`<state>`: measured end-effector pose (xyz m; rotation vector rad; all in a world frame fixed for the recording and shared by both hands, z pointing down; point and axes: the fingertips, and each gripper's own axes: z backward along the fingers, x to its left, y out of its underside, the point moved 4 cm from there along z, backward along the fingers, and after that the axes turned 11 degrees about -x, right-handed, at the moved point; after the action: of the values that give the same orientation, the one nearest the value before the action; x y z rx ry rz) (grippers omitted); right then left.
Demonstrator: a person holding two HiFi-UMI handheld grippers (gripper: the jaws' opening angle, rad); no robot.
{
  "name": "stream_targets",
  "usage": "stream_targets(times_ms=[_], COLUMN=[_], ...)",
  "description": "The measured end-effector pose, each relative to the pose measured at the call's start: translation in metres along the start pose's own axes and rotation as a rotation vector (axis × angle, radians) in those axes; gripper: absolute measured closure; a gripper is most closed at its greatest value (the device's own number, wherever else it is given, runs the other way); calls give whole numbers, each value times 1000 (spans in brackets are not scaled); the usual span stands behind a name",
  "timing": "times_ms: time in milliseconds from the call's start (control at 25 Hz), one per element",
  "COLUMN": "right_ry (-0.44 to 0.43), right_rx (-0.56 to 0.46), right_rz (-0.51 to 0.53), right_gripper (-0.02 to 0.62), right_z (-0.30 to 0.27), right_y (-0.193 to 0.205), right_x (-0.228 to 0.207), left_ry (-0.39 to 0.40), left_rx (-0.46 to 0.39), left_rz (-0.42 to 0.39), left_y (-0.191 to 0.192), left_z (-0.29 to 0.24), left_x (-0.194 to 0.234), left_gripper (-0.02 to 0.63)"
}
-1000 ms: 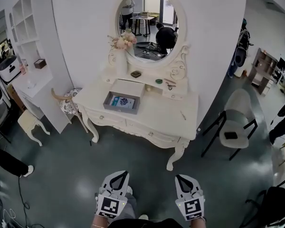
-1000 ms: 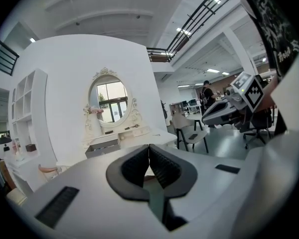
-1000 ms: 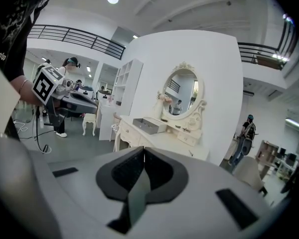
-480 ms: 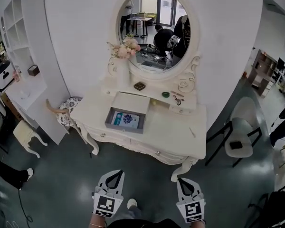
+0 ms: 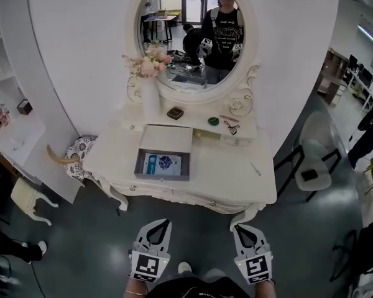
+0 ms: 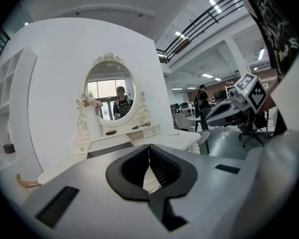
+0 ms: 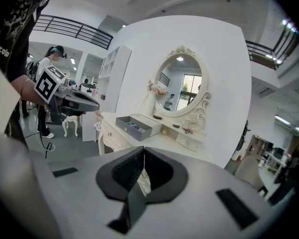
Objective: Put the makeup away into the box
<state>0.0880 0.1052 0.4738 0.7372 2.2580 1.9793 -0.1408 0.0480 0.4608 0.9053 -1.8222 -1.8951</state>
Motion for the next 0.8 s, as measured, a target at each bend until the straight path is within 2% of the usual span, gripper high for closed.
stream_targets(times_ms=[360,600,800], right_ry=[36,62,24], right_rx=[50,62,75], right_rz=[-10,-45,-43], right_gripper=[584,584,584], right_z=[-10,-28,-51], right_y=[7,20,26], right_x=[-14,-48,-79], left_ry=[48,25,-7], left_rx=[13,27,32], left_rz=[20,21,37], left_y=[8,11,7], left_z=[-23,-47,-84], left_x=[6,16,18], left_gripper=[589,590,589])
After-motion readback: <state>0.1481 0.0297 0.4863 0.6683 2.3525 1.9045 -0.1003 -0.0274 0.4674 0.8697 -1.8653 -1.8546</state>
